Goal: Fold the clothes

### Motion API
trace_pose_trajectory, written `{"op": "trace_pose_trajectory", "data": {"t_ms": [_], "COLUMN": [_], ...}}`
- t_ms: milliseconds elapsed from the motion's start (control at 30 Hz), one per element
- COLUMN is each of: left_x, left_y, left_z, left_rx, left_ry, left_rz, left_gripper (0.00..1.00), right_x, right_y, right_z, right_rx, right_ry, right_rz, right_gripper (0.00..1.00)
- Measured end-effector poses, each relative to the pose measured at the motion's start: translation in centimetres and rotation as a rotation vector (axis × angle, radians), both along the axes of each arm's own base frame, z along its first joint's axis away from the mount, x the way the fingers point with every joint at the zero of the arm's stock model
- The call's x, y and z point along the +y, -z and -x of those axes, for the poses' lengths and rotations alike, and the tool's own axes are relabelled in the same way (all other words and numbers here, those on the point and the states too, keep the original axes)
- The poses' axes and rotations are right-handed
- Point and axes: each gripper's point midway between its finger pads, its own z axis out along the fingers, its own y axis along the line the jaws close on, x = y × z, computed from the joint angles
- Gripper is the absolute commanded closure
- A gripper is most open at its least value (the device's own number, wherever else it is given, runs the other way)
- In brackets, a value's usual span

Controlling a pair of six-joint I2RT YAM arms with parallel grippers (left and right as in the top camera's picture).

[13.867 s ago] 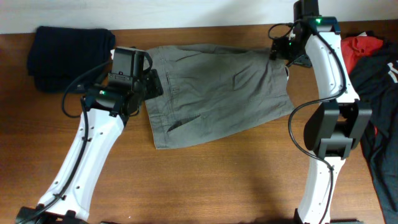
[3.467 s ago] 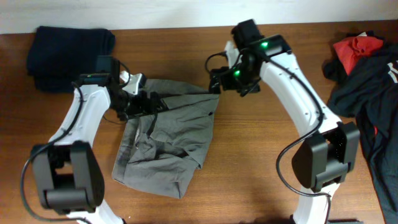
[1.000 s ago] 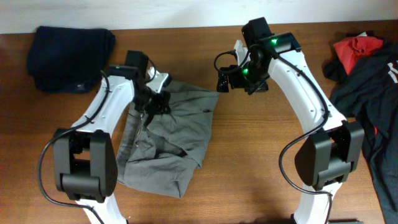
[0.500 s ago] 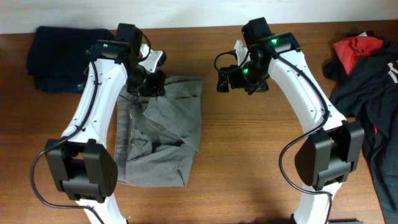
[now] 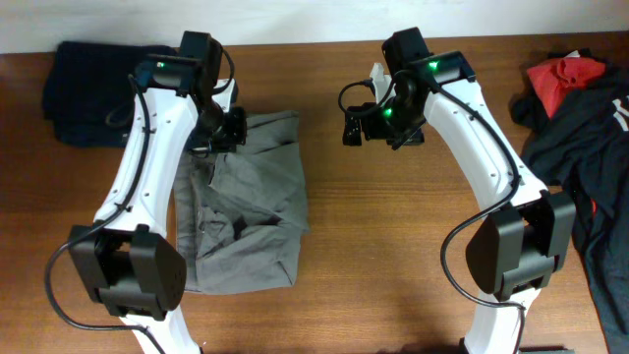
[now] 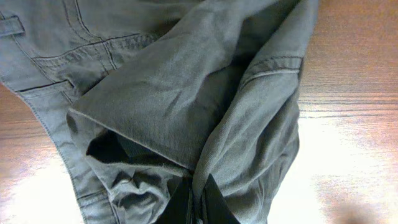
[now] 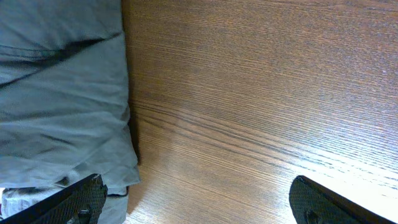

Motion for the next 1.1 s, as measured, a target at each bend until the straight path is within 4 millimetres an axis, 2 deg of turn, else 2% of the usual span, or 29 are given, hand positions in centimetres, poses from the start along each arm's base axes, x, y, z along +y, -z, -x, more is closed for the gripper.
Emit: {"op": "trace_pose_trajectory", "data": {"t_ms": [233, 567, 800, 933, 1100], "left_x": [1.1, 4.3, 6.0, 6.3, 6.8], "left_y": [-2.1, -2.0, -2.2, -1.7, 0.7], "left_z": [0.2, 4.0, 4.5, 4.6, 5.4], "left_rx": [-0.013, 0.131, 0.135, 0.142, 0.195], "left_ry": [-0.046, -0.177, -0.259, -0.271, -0.281], "left_rz": [-0.054, -0.220, -0.316, -0.334, -0.364], "left_gripper": [0.99, 0.99, 0.97, 0.92, 0.87], "right_x": [0.4, 3.8, 5.4, 5.6, 6.2], "right_y": [0.0, 0.5, 1.0, 1.0, 0.7], "right_z": [0.2, 1.4, 1.8, 1.8, 1.8], "right_rx": [0.000, 0.000, 0.001, 0.002, 0.004], "right_ry": [-0.010, -0.092, -0.124, -0.124, -0.133], "right_rz": [0.000, 0.000, -0.001, -0.006, -0.046], "right_gripper": [0.00, 0.00, 0.00, 0.00, 0.00]}}
